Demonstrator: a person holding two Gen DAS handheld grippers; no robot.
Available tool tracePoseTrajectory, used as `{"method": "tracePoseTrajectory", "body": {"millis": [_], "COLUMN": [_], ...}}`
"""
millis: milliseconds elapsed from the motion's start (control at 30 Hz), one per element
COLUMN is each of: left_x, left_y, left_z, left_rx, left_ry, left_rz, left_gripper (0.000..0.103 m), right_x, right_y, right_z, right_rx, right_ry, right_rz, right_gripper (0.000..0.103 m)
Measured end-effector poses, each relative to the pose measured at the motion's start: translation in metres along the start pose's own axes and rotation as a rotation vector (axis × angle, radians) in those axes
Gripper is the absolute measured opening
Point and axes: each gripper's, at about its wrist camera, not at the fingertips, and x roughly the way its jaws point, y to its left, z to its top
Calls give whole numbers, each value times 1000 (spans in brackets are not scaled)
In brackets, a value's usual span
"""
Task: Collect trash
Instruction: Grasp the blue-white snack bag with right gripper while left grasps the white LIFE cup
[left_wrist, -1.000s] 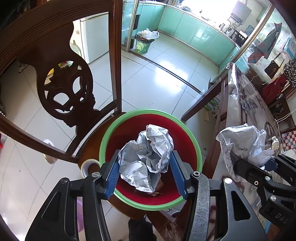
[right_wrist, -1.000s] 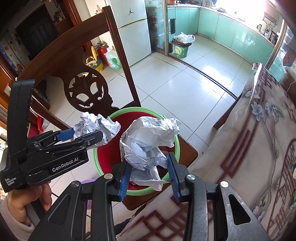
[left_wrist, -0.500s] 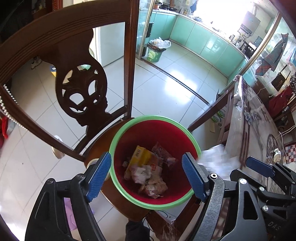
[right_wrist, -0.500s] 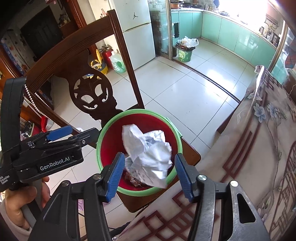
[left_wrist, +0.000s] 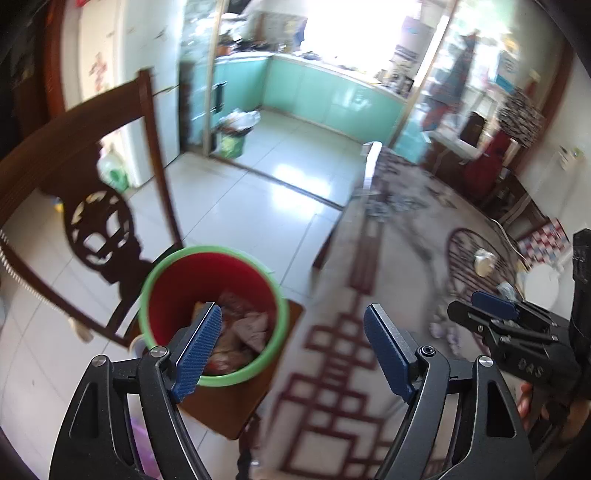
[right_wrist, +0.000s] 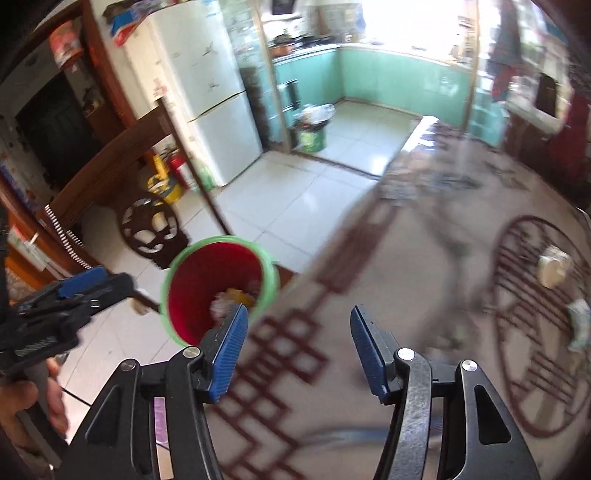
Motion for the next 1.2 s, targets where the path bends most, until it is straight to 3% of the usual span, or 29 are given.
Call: {"method": "tracePoseTrajectory", "body": {"millis": [267,400,467,567,667,900,933,967,1033,1067,1200], "left_x": [6,17,21,30,39,74,81,91,110,123,181], "left_y": [-139,-205,-234,-271,-299,-354,-361,-368,-382,-391,-418], "left_z": [-13,-19,-22,-22,-19,-8,-5,-2,4,8,20], "left_rx": [133,198,235,276,312,396,400,408,436,458,527], "left_ry": [22,46,51,70,87,127,139,149,152,148,197], "left_rz": [-143,-195,-208,-228,-236,-227,-234,-246,-233,-222,-181], "left_gripper": [82,82,82,82,82,84,84,84,84,84,84], "right_x": [-49,-45,-36,-10,10,37,38,39,43,43,32], "right_y": [-226,-334,-377,-430,-456,-469,-470,-471,-463,-463,-465], "right_z": [-44,-57,-56,-59,-59,-49,-49,-49,-51,-52,-60], "right_rx": [245,284,322,417,456,456,461,469,465,462,483], "right_ry": [11,19,37,86,100,84,77,68,63,60,29], "right_rz": [-256,-460,-459,-364,-322,-203,-182,-151,-142,-134,-134], "right_gripper": [62,62,62,62,62,61,54,36,34,25,12]}}
